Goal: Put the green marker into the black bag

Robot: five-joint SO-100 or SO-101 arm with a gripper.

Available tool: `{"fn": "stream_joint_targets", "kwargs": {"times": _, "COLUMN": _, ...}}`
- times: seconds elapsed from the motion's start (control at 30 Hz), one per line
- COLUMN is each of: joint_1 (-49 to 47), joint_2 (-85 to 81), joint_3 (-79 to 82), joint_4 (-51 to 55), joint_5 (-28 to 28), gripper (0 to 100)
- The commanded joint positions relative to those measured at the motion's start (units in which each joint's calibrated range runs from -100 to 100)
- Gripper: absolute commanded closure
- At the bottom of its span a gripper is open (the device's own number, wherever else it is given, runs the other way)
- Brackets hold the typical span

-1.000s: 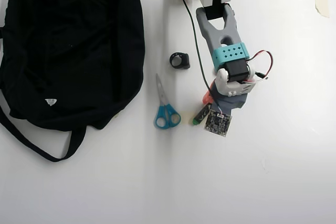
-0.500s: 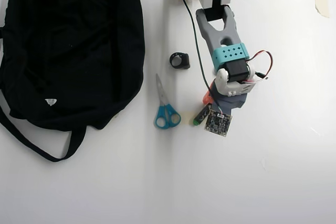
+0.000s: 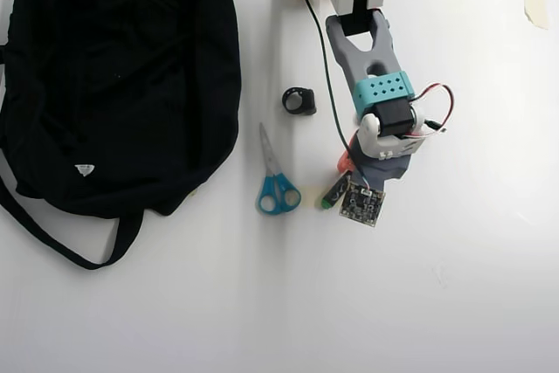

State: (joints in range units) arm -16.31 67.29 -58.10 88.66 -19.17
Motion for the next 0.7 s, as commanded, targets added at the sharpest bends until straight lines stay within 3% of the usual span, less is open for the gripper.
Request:
{"fn": "stream_joint_targets", "kwargs": {"times": 0.0, "joint_1": 0.53, "joint_2": 2.59, "joint_3": 0.95, "joint_4": 0.74, "joint_5": 0.08, "gripper": 85}}
{"fn": "stream_joint_targets", "kwargs": {"times": 0.67, "joint_1": 0.60, "joint_2": 2.59, "joint_3": 0.95, "joint_4": 1.95, "joint_5": -0.23, "gripper": 93}}
